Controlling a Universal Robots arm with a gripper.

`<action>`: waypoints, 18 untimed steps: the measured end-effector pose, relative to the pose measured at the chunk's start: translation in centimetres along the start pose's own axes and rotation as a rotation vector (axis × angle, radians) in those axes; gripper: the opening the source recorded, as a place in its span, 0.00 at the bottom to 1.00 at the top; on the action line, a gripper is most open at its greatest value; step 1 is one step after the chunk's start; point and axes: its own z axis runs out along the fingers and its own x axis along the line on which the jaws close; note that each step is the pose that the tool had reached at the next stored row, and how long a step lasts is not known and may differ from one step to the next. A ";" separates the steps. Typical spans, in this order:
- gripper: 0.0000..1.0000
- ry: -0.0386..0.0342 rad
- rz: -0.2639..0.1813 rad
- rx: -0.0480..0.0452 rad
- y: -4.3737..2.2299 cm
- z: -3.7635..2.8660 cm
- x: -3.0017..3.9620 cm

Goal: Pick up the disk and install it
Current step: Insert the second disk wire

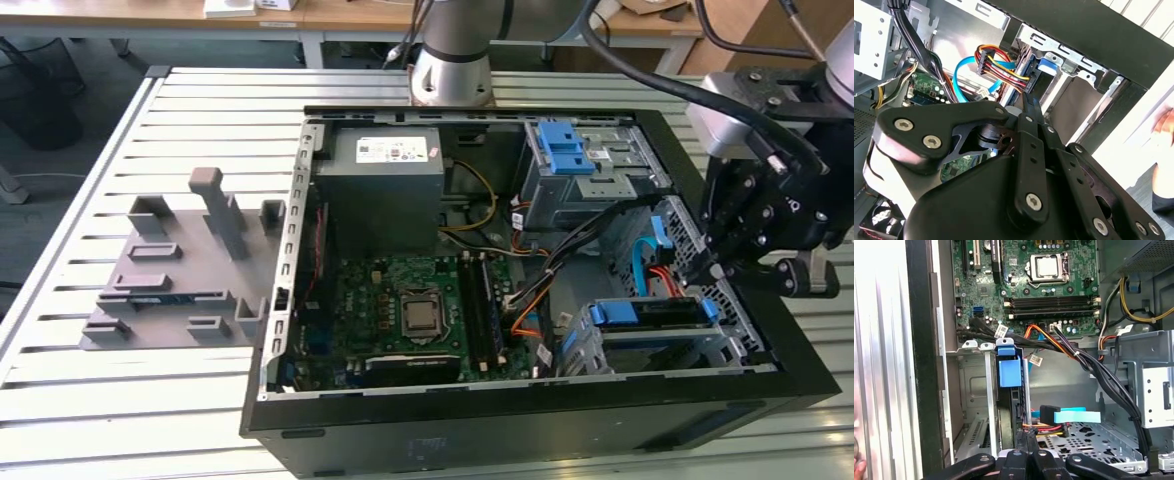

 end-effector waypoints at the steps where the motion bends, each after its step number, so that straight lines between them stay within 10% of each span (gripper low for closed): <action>1: 0.11 -0.0001 0.000 0.0000 0.00 0.00 0.00; 18: 0.11 0.0000 0.000 0.0000 0.12 -0.94 -0.06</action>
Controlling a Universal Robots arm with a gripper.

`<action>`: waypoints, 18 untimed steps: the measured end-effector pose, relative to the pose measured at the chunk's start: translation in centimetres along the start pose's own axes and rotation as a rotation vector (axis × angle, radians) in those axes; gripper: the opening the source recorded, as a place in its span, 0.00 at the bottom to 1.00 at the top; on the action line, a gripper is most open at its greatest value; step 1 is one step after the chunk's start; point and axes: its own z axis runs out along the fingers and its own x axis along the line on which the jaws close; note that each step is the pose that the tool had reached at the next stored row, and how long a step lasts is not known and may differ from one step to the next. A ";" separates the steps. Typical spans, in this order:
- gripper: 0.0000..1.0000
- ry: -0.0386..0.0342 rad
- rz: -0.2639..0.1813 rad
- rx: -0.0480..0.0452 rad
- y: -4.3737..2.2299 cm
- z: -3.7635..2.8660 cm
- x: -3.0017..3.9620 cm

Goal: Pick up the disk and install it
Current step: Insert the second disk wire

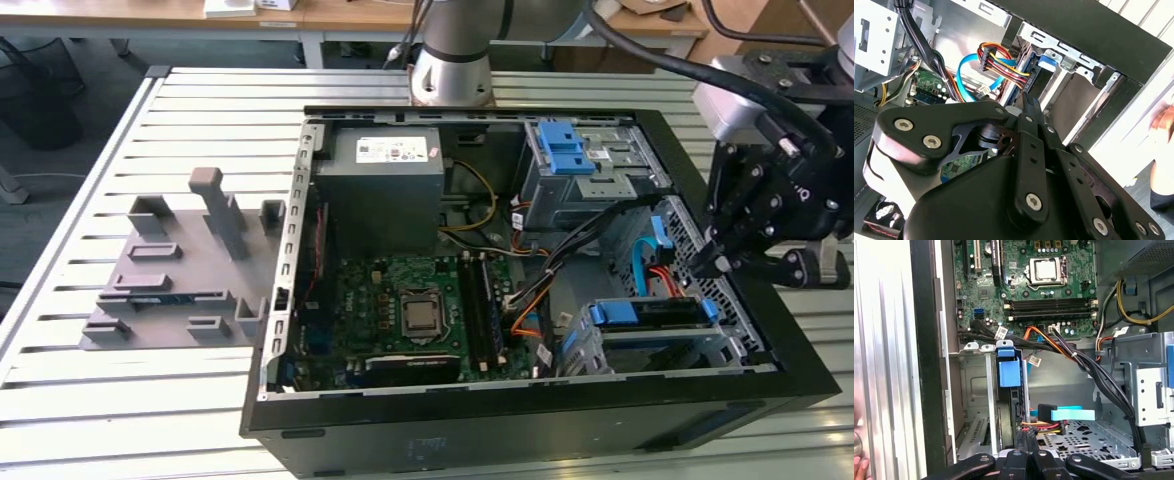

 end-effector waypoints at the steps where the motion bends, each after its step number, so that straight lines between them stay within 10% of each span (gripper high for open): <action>1: 0.11 -0.0003 0.000 0.0000 0.03 0.00 0.01; 18: 0.11 -0.0011 0.000 0.0016 2.66 -0.44 0.21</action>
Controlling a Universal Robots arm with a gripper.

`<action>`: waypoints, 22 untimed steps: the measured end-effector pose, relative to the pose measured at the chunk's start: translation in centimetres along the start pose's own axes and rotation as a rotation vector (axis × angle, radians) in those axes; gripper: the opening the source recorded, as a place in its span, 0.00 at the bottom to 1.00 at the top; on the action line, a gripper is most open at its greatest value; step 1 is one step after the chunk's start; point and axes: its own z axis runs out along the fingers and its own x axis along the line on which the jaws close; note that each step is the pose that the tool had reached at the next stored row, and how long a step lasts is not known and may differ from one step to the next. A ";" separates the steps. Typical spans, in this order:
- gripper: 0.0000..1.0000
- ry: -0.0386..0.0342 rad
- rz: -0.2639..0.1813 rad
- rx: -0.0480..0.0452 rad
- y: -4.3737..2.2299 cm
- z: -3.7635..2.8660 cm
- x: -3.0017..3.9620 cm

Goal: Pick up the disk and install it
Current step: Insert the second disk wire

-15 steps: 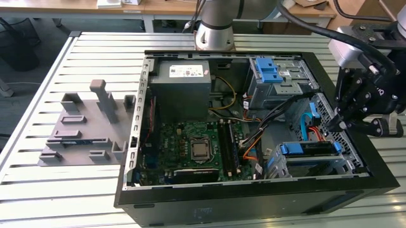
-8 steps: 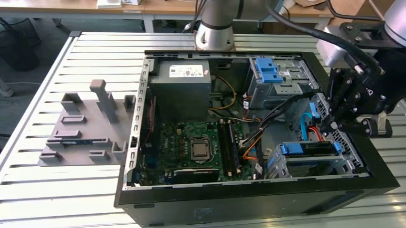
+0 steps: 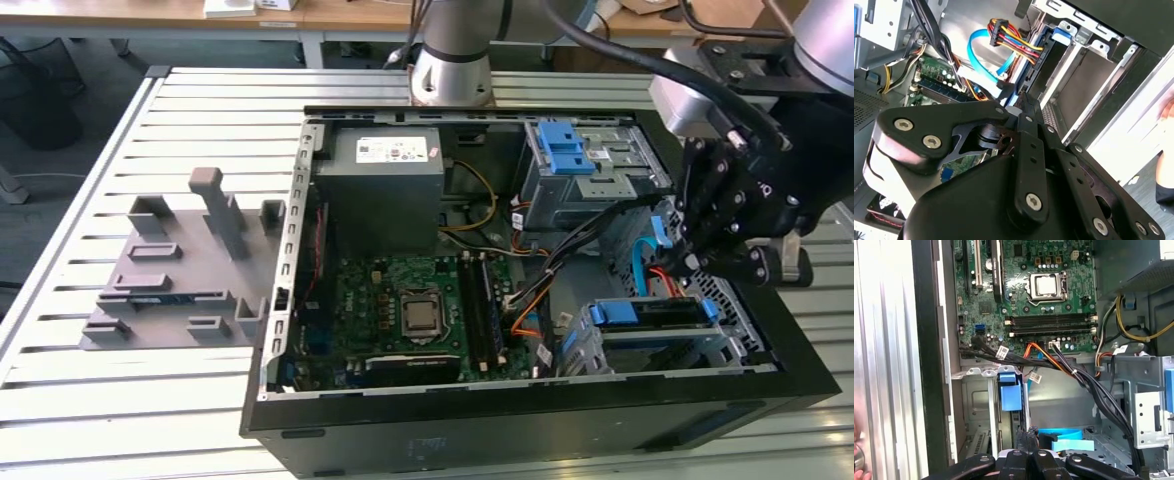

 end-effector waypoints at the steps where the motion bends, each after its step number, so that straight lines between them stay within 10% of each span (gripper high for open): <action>1: 0.11 -0.0001 0.000 0.0001 0.04 -0.05 -0.01; 22: 0.11 0.0001 0.000 0.0000 0.51 -0.65 -1.66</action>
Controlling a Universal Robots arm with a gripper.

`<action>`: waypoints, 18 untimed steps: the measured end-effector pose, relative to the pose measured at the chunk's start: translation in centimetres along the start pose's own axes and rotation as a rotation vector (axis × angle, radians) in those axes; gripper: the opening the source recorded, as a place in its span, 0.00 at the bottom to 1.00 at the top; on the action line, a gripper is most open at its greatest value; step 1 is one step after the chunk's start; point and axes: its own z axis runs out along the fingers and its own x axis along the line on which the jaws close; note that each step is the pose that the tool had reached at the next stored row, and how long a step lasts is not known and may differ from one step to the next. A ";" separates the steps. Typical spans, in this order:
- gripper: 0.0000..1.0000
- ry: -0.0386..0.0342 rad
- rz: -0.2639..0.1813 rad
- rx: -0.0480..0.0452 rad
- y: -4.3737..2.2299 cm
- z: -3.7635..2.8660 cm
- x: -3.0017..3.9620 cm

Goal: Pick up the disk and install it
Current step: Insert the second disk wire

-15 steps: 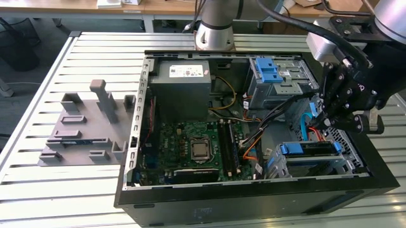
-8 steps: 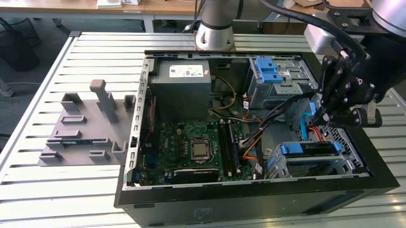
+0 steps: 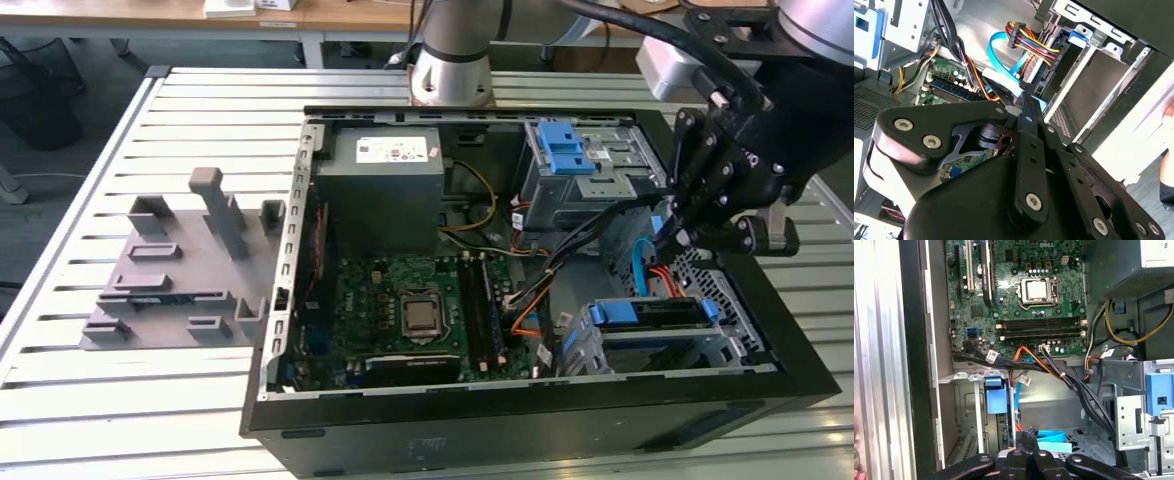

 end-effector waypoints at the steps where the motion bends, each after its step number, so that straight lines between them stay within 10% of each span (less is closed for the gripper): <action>1: 0.11 -0.0001 0.000 0.0000 0.01 0.00 -0.05; 18: 0.25 0.0035 -0.004 0.0001 0.05 0.41 -0.14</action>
